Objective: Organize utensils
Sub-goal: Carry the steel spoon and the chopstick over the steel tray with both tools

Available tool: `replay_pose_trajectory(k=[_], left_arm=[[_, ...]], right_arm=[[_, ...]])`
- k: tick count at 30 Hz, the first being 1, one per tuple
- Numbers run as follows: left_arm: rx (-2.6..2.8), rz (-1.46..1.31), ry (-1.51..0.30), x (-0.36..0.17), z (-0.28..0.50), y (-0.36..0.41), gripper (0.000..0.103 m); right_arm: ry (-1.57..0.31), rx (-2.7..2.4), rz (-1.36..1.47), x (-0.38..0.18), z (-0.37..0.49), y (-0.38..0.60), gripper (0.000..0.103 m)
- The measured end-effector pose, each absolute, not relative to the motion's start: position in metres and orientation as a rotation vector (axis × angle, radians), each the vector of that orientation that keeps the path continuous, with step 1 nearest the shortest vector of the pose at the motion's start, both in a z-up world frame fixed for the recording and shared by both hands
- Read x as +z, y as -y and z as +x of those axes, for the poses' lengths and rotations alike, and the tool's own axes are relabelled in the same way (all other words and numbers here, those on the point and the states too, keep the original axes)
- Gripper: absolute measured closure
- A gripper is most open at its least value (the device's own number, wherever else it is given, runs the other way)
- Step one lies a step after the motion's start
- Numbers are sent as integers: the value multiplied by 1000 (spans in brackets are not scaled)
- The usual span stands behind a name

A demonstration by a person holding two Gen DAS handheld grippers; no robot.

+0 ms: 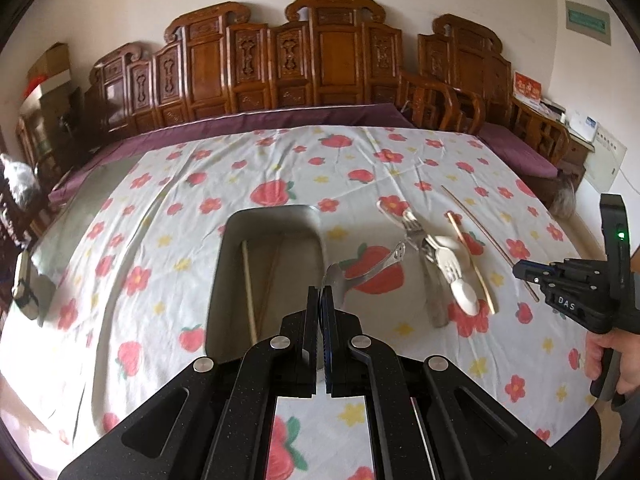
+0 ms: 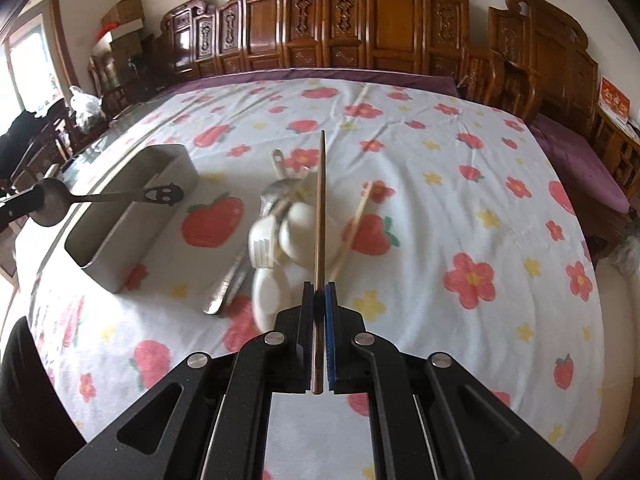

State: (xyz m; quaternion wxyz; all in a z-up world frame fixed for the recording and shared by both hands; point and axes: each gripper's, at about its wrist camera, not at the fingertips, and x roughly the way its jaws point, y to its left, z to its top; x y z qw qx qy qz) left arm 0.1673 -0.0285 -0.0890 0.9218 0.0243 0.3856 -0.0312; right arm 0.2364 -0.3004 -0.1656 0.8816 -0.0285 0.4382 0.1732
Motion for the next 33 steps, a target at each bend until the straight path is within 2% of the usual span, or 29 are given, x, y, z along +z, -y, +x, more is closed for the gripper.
replay_pose_trajectory(k=[22,33], left_arm=[[137,16,-754,-106,194,-46,102],[101,29,-740,-127,218,-46,101]], right_arm=[[-895,534,-71,-147,211,231,97],[-920,567,-71,-149,229,183,97]])
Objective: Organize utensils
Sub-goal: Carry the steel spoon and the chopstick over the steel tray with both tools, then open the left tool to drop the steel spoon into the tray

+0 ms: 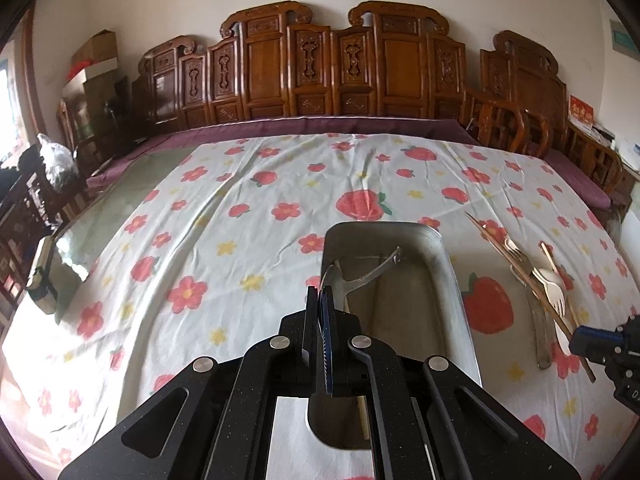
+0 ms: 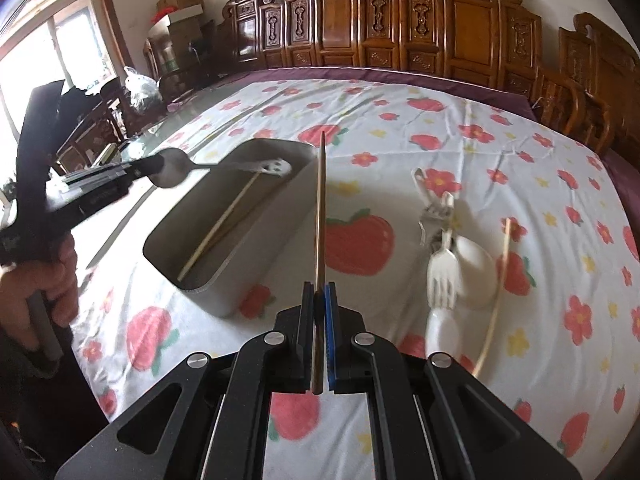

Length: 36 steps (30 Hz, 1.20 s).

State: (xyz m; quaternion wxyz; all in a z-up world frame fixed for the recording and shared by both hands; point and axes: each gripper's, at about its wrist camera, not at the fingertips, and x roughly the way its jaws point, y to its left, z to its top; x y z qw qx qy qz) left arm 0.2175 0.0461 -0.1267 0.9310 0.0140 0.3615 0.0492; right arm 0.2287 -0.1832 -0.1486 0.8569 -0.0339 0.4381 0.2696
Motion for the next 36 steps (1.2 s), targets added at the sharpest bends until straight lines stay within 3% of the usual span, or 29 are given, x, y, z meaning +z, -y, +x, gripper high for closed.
replay_pose_trajectory(k=[17,20,22,26,30,36], left_arm=[[-33,47,-790,-145,228,-36,100],[-58,33,-807,-145,227,-36,92],[-60,14,-800,-141,225,-39,77],[-38,-2,-767,-129,223,-52,77],[-28,-46,-763,-121,224,-73,68],[3,-68,-769,-114,229,-103,64]], right_arm=[[-917,588,-87,-137,240,142,97],[-920,589,-88,-134,239,136,97],[-922,589,-93,-133,239,132,97],[-930,583,-74,-133,238,124,97],[-937,581,-47,-135,236,112,97],[-964,570,-32,-144,235,85,97]])
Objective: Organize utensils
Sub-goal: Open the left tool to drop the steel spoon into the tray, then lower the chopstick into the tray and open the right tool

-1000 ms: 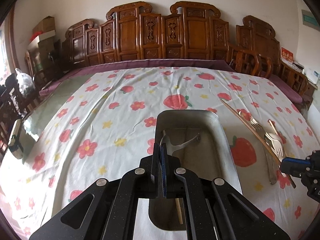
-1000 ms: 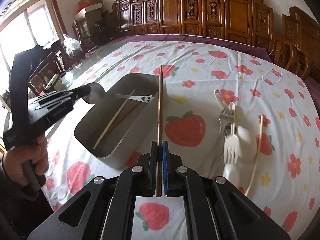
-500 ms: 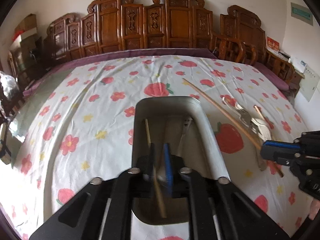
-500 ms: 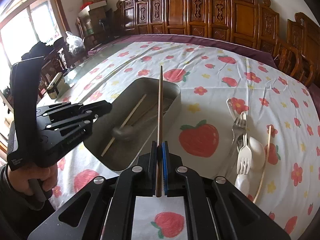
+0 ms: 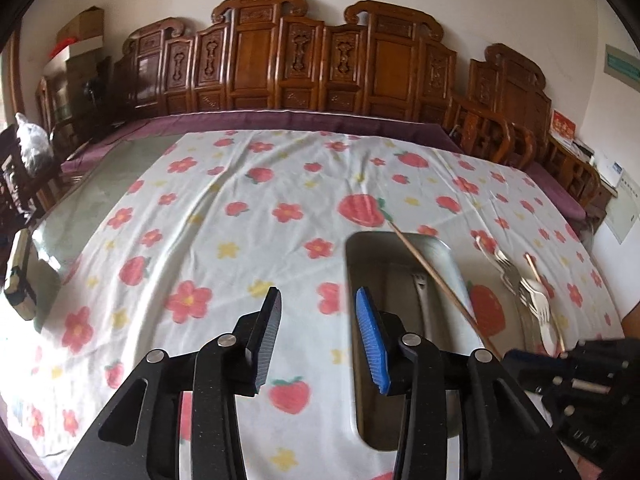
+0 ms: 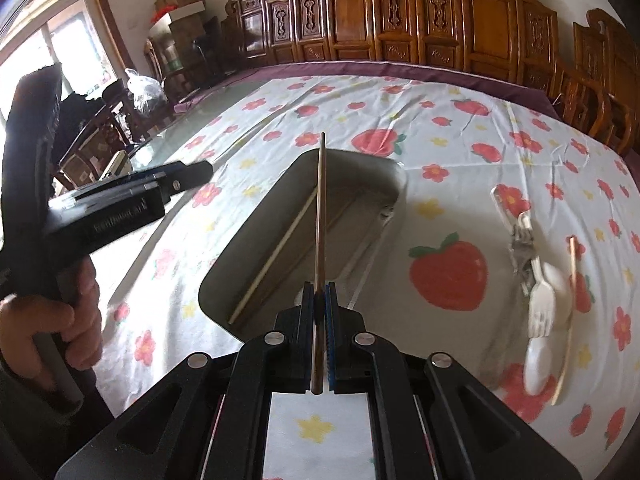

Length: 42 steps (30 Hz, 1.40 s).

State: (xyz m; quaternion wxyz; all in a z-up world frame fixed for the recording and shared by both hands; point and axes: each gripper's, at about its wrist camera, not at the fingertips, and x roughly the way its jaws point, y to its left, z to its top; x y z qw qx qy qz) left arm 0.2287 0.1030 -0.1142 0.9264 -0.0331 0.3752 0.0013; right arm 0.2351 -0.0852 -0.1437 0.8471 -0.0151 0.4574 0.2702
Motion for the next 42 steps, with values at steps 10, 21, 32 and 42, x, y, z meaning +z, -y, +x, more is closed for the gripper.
replay_pose_trajectory(k=[10,21,32,42], left_arm=[[51,-128,-755,-105,232,-139,64],[62,-122,-745,-103,231,-143,64],[20,-98,-745,-104,228,-127,63],[-35,-53,-746,-103,221,-99,62]], right_arm=[[-991,530,-14,-156,241,59,97],[-999,497,-13,-167,249,48,95],[-927,571,14,-145,239,67,95],[-865,499,-23,-122,231,128,95]])
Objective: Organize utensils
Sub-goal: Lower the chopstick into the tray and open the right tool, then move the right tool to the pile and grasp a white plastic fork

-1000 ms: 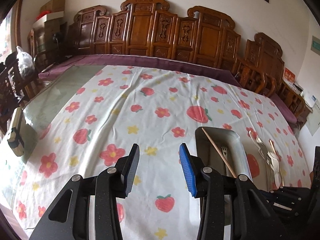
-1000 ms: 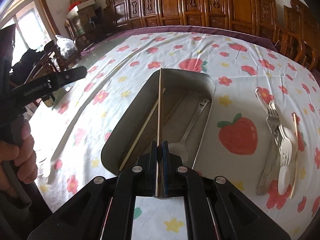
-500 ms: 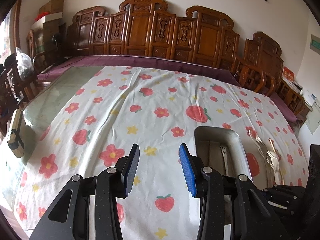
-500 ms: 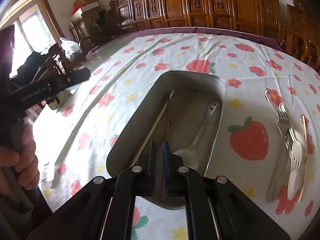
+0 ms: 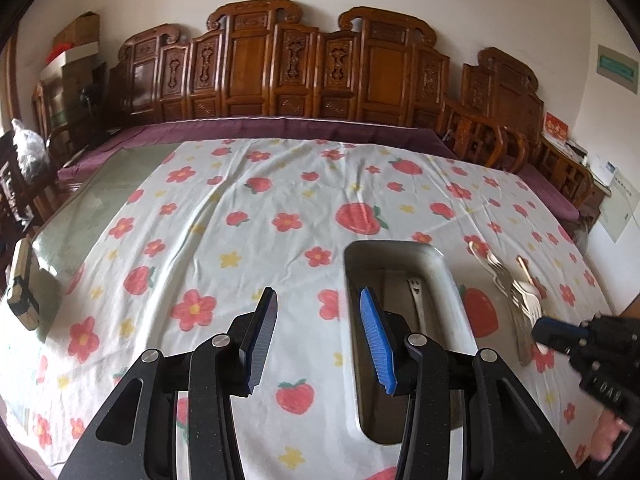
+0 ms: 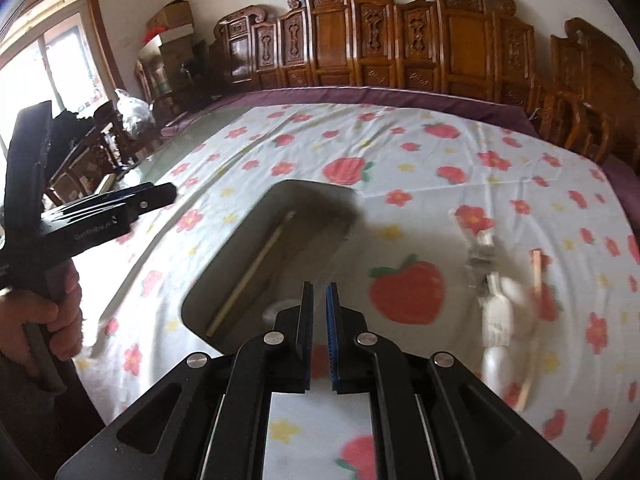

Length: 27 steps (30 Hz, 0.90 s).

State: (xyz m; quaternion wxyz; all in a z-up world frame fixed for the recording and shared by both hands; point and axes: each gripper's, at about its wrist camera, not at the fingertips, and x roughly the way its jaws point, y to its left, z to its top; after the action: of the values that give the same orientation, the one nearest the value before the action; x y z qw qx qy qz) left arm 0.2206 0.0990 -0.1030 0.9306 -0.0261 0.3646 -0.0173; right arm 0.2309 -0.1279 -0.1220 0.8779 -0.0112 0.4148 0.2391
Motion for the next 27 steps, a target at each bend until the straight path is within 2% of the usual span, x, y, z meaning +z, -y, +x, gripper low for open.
replay_pose_trajectory(k=[11,13,15,23,27], left_arm=[[-122,-7,-753,-108,210,-56,57],[-149,0,-755,-107,206,-46,51],[-175,16,-748,-105,198,-33,50],[-265,65,-750,-97,183,14,49],[-291,76,-777,-103,180,31,49]], right_arm=[[-900,352,-57,-141,217,220,95],[-912,313,-66,-147,215,237,95],[-931,287,-52,-153,215,253,94],[-947,272,-28,-164,228,282,84],[-942,302,-31,-168,241,278,75]])
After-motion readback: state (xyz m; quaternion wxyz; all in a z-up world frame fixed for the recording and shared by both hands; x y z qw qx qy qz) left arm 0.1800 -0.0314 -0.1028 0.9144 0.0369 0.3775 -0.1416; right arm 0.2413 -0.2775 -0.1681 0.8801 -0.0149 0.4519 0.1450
